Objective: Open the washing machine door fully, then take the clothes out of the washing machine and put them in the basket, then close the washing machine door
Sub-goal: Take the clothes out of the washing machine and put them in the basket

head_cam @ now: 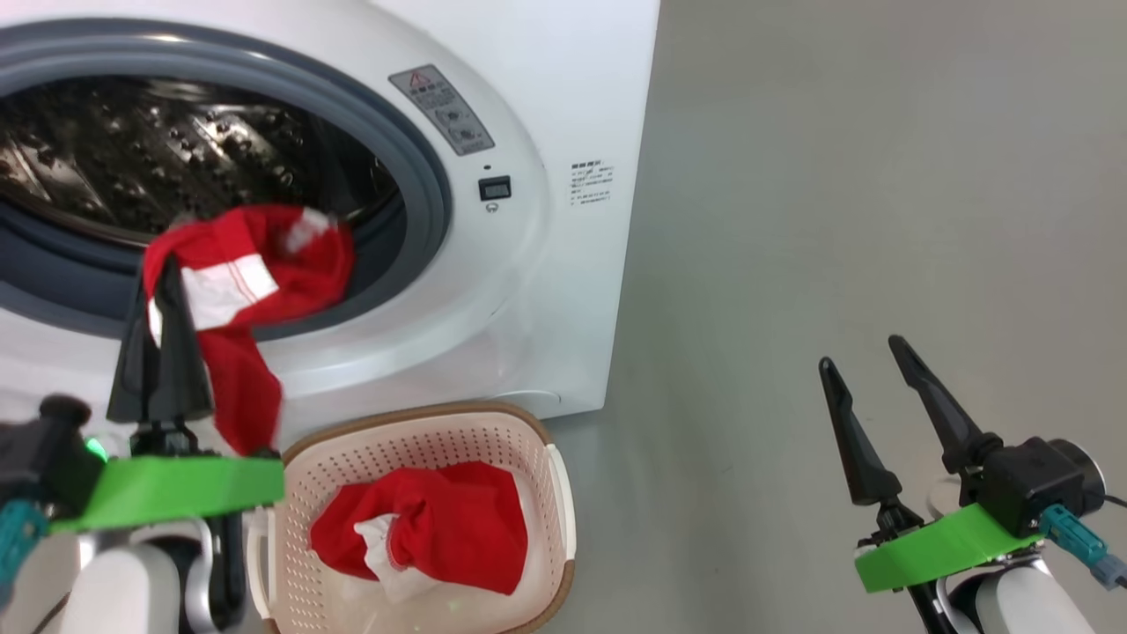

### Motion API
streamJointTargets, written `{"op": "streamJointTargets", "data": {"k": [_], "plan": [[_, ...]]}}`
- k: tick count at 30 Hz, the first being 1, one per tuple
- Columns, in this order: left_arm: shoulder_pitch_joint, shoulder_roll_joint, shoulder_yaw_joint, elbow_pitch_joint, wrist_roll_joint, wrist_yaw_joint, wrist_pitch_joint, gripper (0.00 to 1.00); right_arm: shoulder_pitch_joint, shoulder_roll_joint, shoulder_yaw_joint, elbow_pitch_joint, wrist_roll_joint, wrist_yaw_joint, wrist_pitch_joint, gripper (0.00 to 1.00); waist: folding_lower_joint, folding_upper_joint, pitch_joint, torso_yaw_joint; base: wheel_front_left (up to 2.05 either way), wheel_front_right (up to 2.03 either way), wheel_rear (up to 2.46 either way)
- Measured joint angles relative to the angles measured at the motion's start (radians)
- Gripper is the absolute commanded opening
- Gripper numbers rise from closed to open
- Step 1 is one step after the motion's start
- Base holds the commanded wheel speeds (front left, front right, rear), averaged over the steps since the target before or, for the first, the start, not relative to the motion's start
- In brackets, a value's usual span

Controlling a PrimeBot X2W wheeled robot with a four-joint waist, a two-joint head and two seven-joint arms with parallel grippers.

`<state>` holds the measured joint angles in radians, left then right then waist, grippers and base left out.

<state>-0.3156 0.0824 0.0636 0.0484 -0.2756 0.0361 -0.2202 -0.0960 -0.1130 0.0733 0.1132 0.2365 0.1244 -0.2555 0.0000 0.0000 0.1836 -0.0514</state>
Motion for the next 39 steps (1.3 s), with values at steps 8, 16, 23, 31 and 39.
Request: {"op": "streamJointTargets", "data": {"k": [8,16,23,31,39], "plan": [[0.096,-0.009,-0.032,-0.212,0.008,0.044,0.074,0.00,0.013,0.011,-0.006,-0.003,0.000,0.000,0.000,1.00,0.0000,0.0000,-0.010,-0.005,0.00,0.00,0.00],[0.134,-0.032,-0.070,-0.158,-0.066,0.053,0.095,0.00,0.011,0.018,-0.009,-0.016,0.000,0.000,0.000,1.00,0.0000,0.0000,0.031,-0.004,0.00,0.00,0.00],[0.130,-0.034,-0.095,0.004,-0.112,0.042,0.075,0.00,-0.006,0.016,-0.005,-0.017,0.000,0.000,0.000,1.00,0.0000,0.0000,0.079,-0.010,0.00,0.00,0.00],[0.035,-0.034,-0.122,0.221,-0.114,0.015,0.041,0.00,-0.041,0.014,0.000,-0.030,0.000,0.000,0.000,1.00,0.0000,0.0000,0.154,-0.016,0.00,0.00,0.00],[-0.090,-0.038,-0.144,0.470,-0.164,-0.012,0.015,0.00,-0.096,0.012,0.004,-0.039,0.001,0.000,0.000,1.00,0.0000,0.0000,0.230,-0.021,0.00,0.00,0.00]]}}
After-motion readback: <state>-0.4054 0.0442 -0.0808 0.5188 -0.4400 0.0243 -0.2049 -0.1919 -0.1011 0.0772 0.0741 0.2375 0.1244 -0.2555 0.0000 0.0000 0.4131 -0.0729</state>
